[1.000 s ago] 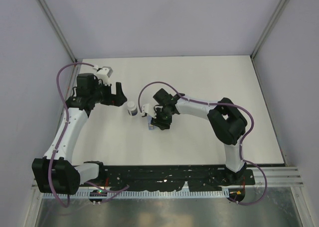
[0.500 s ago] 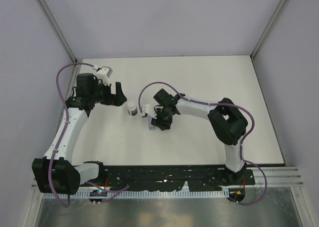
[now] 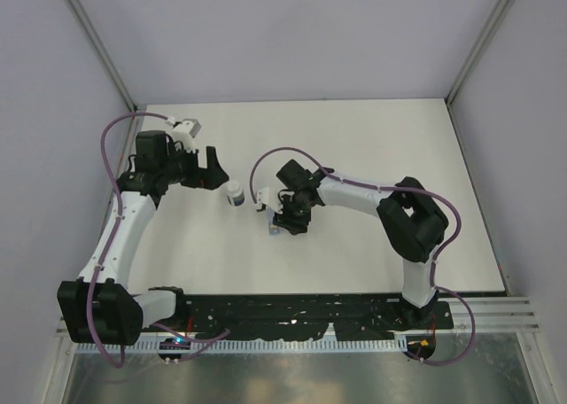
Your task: Sort the pills into containers
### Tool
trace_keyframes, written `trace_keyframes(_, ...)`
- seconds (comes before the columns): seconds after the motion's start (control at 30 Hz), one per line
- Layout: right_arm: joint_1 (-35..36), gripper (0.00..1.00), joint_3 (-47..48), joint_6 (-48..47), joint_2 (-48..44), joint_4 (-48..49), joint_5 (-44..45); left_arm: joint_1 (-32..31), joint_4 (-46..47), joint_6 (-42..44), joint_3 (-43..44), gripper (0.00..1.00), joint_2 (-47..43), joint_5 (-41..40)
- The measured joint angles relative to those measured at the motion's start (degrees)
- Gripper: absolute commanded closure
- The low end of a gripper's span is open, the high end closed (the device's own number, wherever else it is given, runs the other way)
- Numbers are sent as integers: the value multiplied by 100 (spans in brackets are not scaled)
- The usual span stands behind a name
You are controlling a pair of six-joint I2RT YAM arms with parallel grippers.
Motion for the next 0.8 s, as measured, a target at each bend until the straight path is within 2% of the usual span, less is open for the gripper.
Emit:
trace_keyframes(0.43,4,91,-59,151,-719,-256,-39,13,269,-398,-271,0,-2,402)
trace_keyframes(0.8,92,93,468,431,-1517,-859,-81,-55,313,-1298,35,1,494,1460)
